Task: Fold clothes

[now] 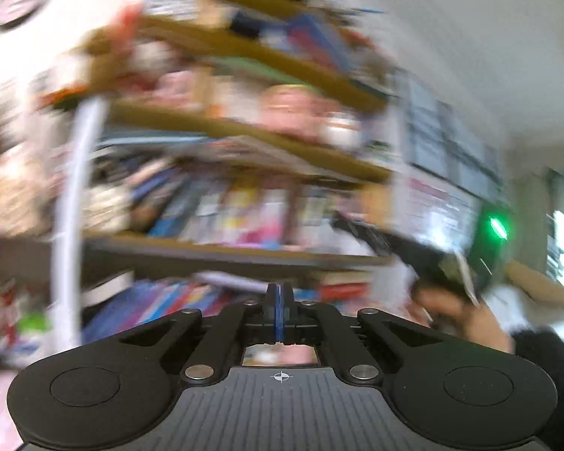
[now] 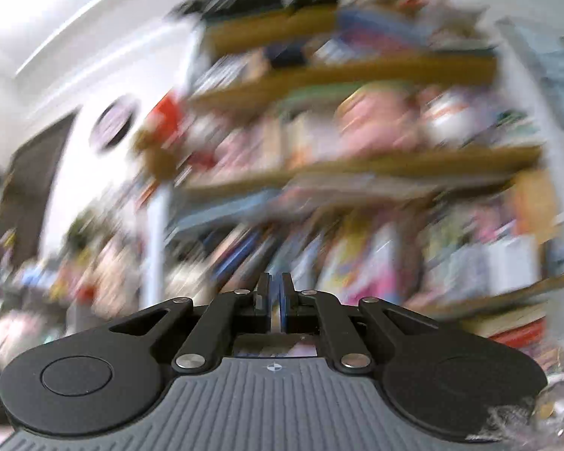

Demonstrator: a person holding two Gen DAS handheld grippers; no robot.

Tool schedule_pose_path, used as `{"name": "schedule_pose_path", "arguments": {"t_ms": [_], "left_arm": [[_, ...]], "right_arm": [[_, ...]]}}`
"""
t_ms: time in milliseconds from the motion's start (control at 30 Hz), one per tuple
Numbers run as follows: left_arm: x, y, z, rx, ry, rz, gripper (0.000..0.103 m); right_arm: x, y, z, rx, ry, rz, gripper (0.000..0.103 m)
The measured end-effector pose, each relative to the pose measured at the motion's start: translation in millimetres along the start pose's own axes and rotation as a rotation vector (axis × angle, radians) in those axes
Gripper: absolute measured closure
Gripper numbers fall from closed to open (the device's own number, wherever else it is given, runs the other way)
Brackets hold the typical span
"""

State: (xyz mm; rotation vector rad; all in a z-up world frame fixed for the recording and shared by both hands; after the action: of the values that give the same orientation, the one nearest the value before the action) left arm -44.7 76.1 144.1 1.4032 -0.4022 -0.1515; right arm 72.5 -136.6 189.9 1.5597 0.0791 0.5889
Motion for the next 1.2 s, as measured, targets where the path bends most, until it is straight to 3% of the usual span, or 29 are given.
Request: {"name": "schedule_pose_path", "arguments": {"t_ms": [67, 133, 267, 333, 433, 500, 667, 767, 833, 900, 1033, 1200], "left_arm": [[-9, -8, -27, 0.001, 0.096, -0.033, 0.103], [-18, -19, -37, 0.064, 0.136, -0.096, 0.103], [-24, -44, -39, 0.105, 0.116, -0.207, 0.099], [-22, -54, -37, 0.094, 0.1, -0.234, 0.097], [-15, -70, -33, 0.034, 0.077, -0.264, 0.082], [-8, -86, -28, -0.011, 0.057, -0.291, 0.062], [7, -125, 3, 0.016, -0.001, -0.389, 0.045], [13, -142, 24, 0.076, -0.039, -0.445, 0.042], [15, -148, 36, 0.12, -0.056, -0.474, 0.037], [15, -152, 43, 0.153, -0.058, -0.497, 0.034], [8, -154, 42, 0.16, -0.051, -0.538, 0.034], [-4, -157, 26, 0.115, 0.018, -0.585, 0.034]], "right_arm": [[7, -36, -28, -0.021, 0.082, -0.109, 0.099], [8, -71, -52, -0.03, 0.151, -0.214, 0.099], [-8, -120, -76, 0.018, 0.214, -0.381, 0.099], [-25, -129, -76, 0.042, 0.221, -0.426, 0.098], [-52, -136, -56, 0.056, 0.171, -0.468, 0.098], [-70, -140, -40, 0.062, 0.13, -0.494, 0.097], [-115, -150, 0, 0.078, 0.027, -0.558, 0.091], [-143, -155, 24, 0.088, -0.035, -0.596, 0.087], [-156, -161, 29, 0.088, -0.042, -0.612, 0.07], [-166, -167, 31, 0.086, -0.038, -0.625, 0.065], [-182, -177, 36, 0.104, -0.048, -0.644, 0.065], [-186, -178, 42, 0.124, -0.061, -0.641, 0.064]]}}
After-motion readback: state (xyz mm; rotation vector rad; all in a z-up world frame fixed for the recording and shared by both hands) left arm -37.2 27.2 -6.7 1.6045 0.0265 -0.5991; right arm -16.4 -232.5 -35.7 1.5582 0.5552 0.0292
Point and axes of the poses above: each gripper's, at about its wrist camera, not at the fingertips, and x roughly the way its jaws point, z to its right, y to its top, the point moved 7 cm from there along x, roughly the way its jaws point, and after that the axes turned 5 degrees about z, right-handed, at the moved point
